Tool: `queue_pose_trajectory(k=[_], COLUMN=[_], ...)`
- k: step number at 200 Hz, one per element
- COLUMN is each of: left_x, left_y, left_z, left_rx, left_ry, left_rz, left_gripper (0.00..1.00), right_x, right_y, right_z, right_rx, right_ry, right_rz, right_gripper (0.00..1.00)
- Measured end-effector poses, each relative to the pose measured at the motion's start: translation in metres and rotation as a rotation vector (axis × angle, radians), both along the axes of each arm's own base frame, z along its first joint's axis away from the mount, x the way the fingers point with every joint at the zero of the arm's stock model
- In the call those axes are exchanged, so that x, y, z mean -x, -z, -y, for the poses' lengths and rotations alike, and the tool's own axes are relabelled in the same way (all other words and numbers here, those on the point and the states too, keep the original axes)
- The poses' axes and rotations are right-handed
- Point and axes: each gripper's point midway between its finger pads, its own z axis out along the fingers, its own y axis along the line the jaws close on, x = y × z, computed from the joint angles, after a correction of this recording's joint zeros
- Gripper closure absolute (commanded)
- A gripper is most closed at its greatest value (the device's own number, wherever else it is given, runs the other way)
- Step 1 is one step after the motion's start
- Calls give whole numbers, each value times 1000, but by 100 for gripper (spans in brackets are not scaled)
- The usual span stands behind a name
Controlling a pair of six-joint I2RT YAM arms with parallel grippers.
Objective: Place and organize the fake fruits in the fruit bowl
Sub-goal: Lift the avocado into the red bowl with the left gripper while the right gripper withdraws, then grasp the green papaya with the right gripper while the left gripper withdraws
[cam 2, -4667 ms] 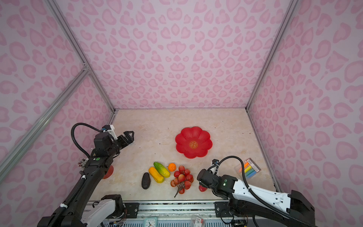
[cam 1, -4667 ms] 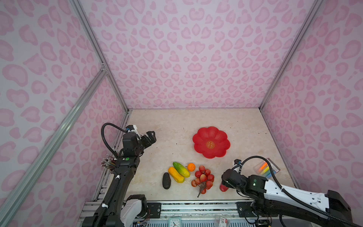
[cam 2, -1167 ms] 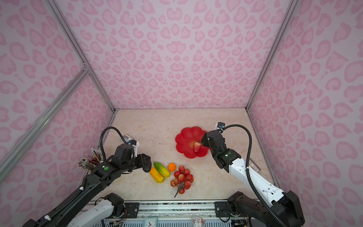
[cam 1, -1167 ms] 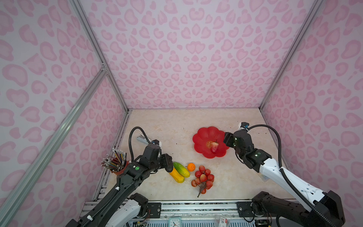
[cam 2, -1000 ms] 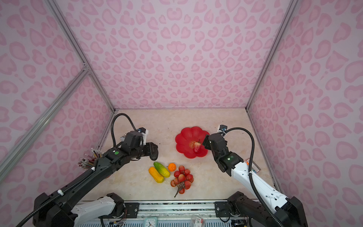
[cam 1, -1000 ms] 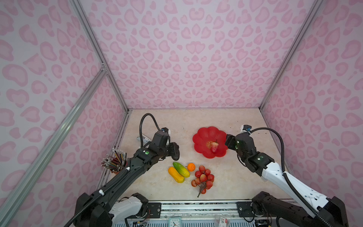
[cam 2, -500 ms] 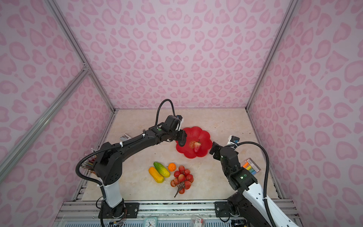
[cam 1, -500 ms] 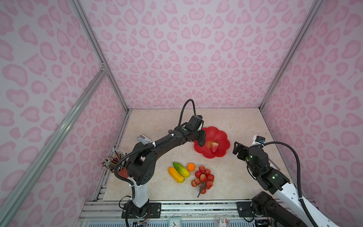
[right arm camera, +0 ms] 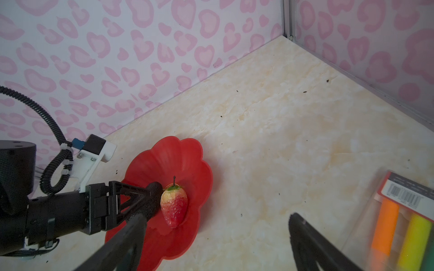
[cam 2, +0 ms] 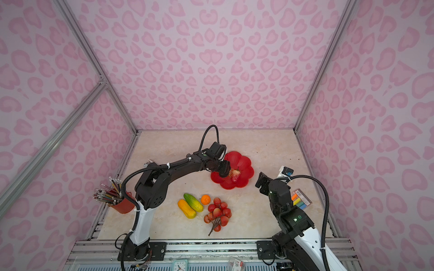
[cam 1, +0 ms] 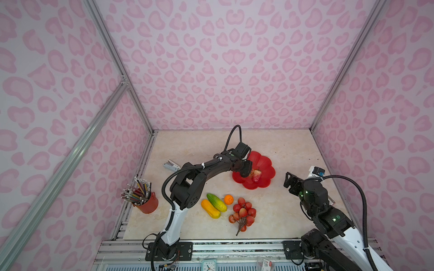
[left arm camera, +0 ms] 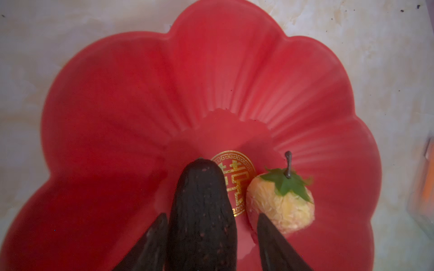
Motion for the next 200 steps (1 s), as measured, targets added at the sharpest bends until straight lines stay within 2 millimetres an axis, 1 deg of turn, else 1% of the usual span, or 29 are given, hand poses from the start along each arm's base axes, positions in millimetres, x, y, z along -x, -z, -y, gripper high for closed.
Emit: queue_pose_trajectory(k=[19, 38, 54, 66, 79, 88, 95, 104, 113, 120, 128, 132, 138, 142, 148, 160, 166, 181, 188, 200], left_x=[2, 3, 2, 2, 0, 1, 3, 9, 20, 28, 36, 40, 46, 50, 57, 75, 84, 104, 112, 127], left_y=[-3, -12, -28, -47, -77, -103, -127, -162, -201, -227, -248, -253, -254, -251, -236, -198, -182, -156, -146, -126], left_z=[2, 0, -5, -12, -22, -33, -45, -65, -90, -110, -132, -141, -152, -160, -174, -203, -219, -250, -260, -272], left_rx=[8, 16, 26, 37, 61, 90, 114, 150, 199, 237, 268, 281, 292, 290, 267, 206, 186, 167, 161, 154], left_ry=[6, 3, -11, -27, -53, -76, -98, -131, -173, -212, -270, -293, -317, -335, -370, -434, -472, -559, -591, -623], left_rz=[2, 15, 46, 82, 142, 197, 242, 309, 394, 459, 528, 554, 578, 580, 567, 514, 496, 474, 463, 428], left_gripper=[35, 33, 31, 30, 29, 28, 27, 26, 24, 23, 21, 20, 20, 19, 18, 17, 17, 16, 16, 16], right_x=[-1, -4, -9, -14, -21, -24, -27, -29, -32, -34, -35, -35, -36, -37, -38, -38, -38, -35, -33, -32], right_y=[0, -1, -1, 1, 2, 6, 9, 11, 13, 15, 17, 17, 18, 19, 21, 26, 29, 38, 43, 51], right_z=[0, -2, -7, -13, -22, -28, -35, -46, -60, -71, -86, -94, -107, -116, -129, -157, -170, -208, -226, -255], right_rx=[2, 17, 38, 51, 63, 73, 82, 94, 108, 123, 139, 151, 166, 178, 191, 221, 233, 263, 269, 279], right_ry=[1, -6, -27, -55, -87, -114, -141, -181, -228, -263, -313, -337, -374, -400, -435, -512, -543, -642, -694, -764], right_rz=[-4, -15, -34, -57, -76, -95, -109, -119, -131, -138, -149, -155, -161, -164, -168, -180, -187, -209, -227, -247], right_gripper=[7, 9, 12, 13, 14, 15, 15, 16, 15, 16, 16, 16, 16, 16, 16, 17, 18, 20, 22, 23])
